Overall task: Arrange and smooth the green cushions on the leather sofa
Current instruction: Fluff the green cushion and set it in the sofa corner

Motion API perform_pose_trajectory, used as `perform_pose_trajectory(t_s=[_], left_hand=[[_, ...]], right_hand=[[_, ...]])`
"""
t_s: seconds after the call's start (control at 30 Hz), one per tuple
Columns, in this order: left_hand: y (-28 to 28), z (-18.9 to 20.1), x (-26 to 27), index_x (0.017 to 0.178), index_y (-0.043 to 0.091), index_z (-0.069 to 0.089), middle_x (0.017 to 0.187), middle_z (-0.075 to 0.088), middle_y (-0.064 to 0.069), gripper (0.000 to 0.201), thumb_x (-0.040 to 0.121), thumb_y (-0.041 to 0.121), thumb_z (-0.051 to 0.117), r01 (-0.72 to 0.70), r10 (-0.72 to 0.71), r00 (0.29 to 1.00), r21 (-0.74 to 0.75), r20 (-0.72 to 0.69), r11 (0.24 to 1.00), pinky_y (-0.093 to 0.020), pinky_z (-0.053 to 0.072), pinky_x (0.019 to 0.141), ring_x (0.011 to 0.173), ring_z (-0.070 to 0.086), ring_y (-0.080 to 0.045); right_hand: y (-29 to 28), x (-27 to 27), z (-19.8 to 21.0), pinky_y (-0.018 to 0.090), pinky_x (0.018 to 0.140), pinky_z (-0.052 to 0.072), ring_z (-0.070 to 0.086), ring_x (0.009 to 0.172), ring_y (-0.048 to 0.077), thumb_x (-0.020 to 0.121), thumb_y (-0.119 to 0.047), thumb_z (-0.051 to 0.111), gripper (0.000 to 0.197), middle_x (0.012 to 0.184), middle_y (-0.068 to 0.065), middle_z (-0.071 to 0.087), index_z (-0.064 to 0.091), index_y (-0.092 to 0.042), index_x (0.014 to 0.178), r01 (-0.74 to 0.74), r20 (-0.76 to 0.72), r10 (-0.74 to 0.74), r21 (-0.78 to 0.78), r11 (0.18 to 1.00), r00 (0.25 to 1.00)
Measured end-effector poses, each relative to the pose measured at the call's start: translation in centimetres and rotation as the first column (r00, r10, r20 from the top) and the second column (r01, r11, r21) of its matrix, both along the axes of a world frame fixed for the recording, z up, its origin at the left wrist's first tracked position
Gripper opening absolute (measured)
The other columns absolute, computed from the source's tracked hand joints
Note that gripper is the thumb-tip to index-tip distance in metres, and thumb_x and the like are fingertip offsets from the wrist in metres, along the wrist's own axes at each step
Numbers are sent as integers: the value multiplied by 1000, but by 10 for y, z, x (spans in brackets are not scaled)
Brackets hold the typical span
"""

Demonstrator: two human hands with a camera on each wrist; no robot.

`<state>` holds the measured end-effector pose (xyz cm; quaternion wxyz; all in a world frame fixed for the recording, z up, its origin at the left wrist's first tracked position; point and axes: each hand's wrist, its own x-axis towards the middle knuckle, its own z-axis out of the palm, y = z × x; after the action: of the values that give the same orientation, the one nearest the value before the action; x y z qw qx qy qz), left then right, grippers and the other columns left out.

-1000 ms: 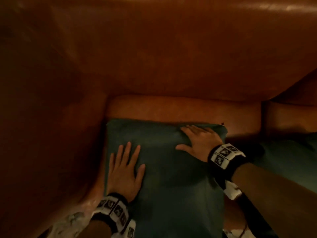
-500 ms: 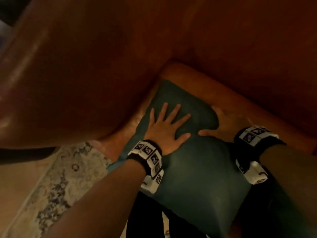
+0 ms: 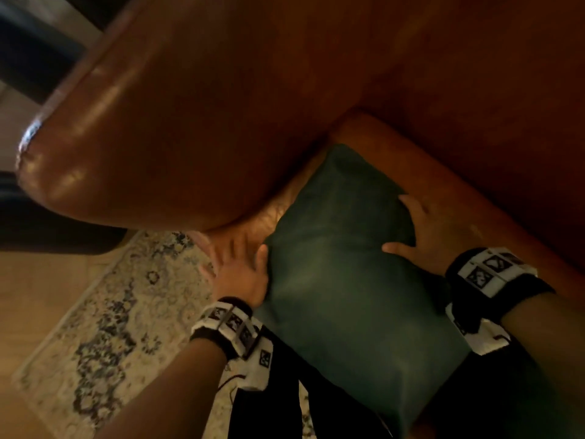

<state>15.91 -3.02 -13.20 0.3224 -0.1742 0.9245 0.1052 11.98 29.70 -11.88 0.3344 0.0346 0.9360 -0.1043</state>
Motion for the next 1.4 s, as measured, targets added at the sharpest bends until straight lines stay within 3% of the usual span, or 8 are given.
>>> perform_pose_trajectory(t_s=[0.2,0.37,0.53,0.73,0.9,1.17,1.27,1.4], left_hand=[[98,16,50,150,35,16,159,17,-1,65,93,61,30,742,-694,663,129,-279,657,-58,0,115,148,1,-29],[52,-34,58,149,45,8,161,2,7,64,90,66,23,510,-469,839,96,-277,855,-53,-4,118,148,-7,-28],[-18,-75,90,142,56,-8,158,-8,22,61,85,72,5,-250,245,968,138,56,958,-64,-5,113,148,-5,-27],[-7,-28,62,151,35,8,161,1,2,62,94,58,19,-173,189,975,130,-117,976,-61,-3,115,147,-5,-29],[76,0,44,149,43,6,161,4,3,66,90,66,27,728,-660,678,175,-323,663,-59,0,115,148,-4,-30],[24,-12,-18,148,44,-5,161,-6,-2,76,80,75,8,166,-167,986,36,22,986,-63,0,113,146,-5,-35],[86,18,-40,150,38,-1,161,-4,-4,78,83,74,18,571,-564,799,-33,-206,820,-61,-4,112,146,-6,-36],[167,12,-27,146,47,-10,161,-7,2,76,80,79,9,955,-943,290,-17,-165,297,-68,-4,110,147,-9,-32]], right_hand=[[-50,15,6,51,108,33,27,141,37,68,-82,42,103,156,16,26,20,-22,149,-297,-65,308,133,945,949],[-69,4,-11,53,106,29,27,141,35,66,-89,42,109,157,14,24,11,-24,148,-346,-10,357,218,913,934],[-77,5,-12,55,109,25,24,143,34,66,-90,39,110,159,14,18,7,-25,149,-349,36,350,229,909,936],[-75,5,-5,55,112,23,20,144,34,67,-88,41,109,159,14,15,7,-24,149,-328,51,325,220,919,944],[-44,28,13,47,113,25,24,144,26,78,-80,35,90,158,6,24,21,-27,149,-245,-68,254,118,962,965],[91,132,26,50,106,34,45,127,37,89,-72,21,73,146,12,43,26,-27,146,400,129,-433,216,891,892],[74,126,22,45,103,37,49,124,37,91,-66,27,67,140,13,48,36,-22,141,503,-74,-500,26,864,863],[38,113,-1,45,111,29,36,139,27,94,-59,25,67,151,13,39,33,-17,146,141,-169,-141,-9,990,976]])
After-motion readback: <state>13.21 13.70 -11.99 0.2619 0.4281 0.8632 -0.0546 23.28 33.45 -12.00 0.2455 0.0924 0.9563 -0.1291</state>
